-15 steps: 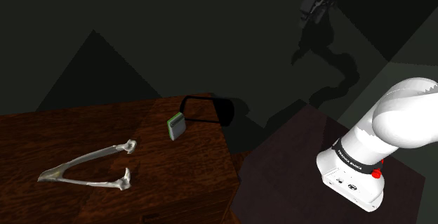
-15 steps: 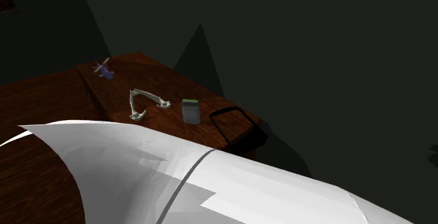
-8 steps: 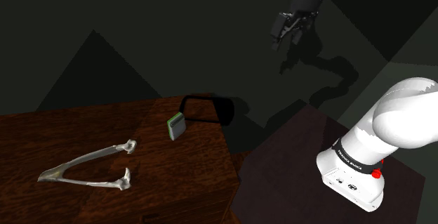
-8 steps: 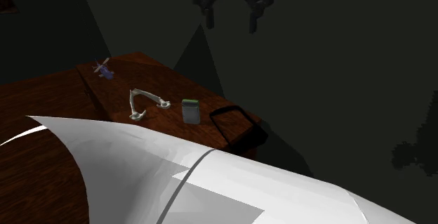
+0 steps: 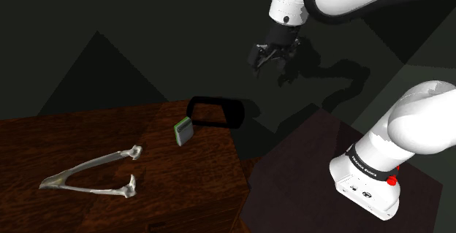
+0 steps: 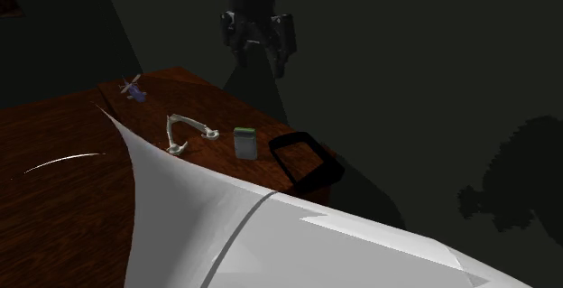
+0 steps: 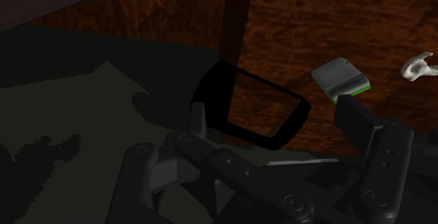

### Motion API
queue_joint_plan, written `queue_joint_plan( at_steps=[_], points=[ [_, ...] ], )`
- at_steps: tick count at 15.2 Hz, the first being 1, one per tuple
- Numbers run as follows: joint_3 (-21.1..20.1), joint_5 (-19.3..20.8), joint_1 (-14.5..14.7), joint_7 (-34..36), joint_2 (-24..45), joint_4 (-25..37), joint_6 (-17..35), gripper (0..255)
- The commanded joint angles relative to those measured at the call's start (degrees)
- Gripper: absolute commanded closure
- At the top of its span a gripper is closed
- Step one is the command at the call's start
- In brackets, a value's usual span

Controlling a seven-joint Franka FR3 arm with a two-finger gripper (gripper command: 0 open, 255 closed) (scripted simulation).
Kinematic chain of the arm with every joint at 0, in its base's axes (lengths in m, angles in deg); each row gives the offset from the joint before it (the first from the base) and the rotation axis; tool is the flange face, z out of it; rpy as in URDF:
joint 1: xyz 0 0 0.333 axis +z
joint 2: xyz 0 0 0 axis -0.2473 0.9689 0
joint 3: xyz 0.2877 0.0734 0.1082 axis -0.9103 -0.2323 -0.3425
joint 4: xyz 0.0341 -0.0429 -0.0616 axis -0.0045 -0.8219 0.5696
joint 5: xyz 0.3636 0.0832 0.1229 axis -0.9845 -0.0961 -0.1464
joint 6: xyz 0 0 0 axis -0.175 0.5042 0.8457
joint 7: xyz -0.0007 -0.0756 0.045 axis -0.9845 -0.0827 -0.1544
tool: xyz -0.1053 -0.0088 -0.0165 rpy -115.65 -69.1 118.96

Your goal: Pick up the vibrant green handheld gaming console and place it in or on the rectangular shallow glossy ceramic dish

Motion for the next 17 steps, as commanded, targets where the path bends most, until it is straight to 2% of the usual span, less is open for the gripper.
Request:
queue_joint_plan(
  at_steps=[1, 5, 8, 10, 13, 15, 17],
  points=[
    [-3.1, 0.1, -1.1, 4.3, 4.3, 1.1, 3.4, 0],
    [-9.4, 1.9, -3.4, 13.8, 12.8, 3.4, 9.3, 0],
    [-14.1, 5.8, -5.7, 22.0, 20.2, 6.2, 13.2, 0],
    [-16.9, 9.9, -7.3, 28.4, 25.9, 8.5, 15.4, 0],
    [-19.7, 18.6, -8.4, 39.3, 35.4, 12.8, 17.5, 0],
    [-19.6, 25.0, -7.4, 46.6, 41.9, 16.2, 17.9, 0],
    [-17.9, 30.5, -4.9, 53.0, 48.1, 20.0, 17.7, 0]
  ],
)
